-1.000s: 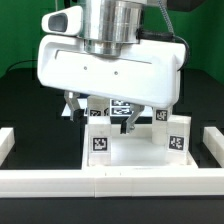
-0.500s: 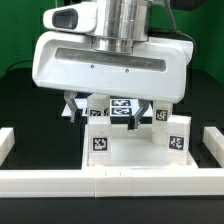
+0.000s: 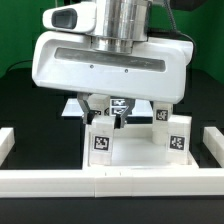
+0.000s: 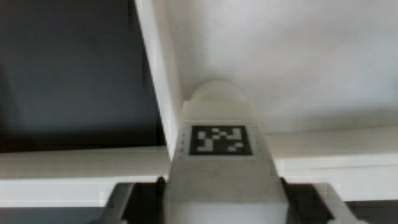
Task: Assemble square table
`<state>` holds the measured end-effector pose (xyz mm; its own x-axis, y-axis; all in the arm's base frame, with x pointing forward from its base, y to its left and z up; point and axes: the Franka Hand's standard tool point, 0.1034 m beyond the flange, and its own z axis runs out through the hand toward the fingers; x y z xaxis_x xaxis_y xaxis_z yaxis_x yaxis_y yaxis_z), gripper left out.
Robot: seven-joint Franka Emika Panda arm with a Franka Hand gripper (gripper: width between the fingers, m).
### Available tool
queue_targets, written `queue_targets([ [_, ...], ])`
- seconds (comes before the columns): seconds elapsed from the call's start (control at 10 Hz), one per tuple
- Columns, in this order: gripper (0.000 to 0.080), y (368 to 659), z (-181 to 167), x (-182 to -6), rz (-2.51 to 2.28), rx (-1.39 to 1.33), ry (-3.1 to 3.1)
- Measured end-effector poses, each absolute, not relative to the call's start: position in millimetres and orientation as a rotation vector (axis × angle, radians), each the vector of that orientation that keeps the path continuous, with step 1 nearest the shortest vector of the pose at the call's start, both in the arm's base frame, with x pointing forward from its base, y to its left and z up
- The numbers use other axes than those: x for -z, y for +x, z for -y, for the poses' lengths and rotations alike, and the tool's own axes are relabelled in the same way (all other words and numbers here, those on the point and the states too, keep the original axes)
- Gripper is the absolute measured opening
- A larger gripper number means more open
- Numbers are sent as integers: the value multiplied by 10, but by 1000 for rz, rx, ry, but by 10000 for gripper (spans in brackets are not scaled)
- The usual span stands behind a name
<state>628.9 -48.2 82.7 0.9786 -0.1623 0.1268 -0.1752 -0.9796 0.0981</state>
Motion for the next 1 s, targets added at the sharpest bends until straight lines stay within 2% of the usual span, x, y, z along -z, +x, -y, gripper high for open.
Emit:
queue_targets([
  [0.5, 285, 6278, 529, -818, 1099, -218, 2904],
  [1.0, 285, 6281, 518, -821, 1546, -226, 2723],
])
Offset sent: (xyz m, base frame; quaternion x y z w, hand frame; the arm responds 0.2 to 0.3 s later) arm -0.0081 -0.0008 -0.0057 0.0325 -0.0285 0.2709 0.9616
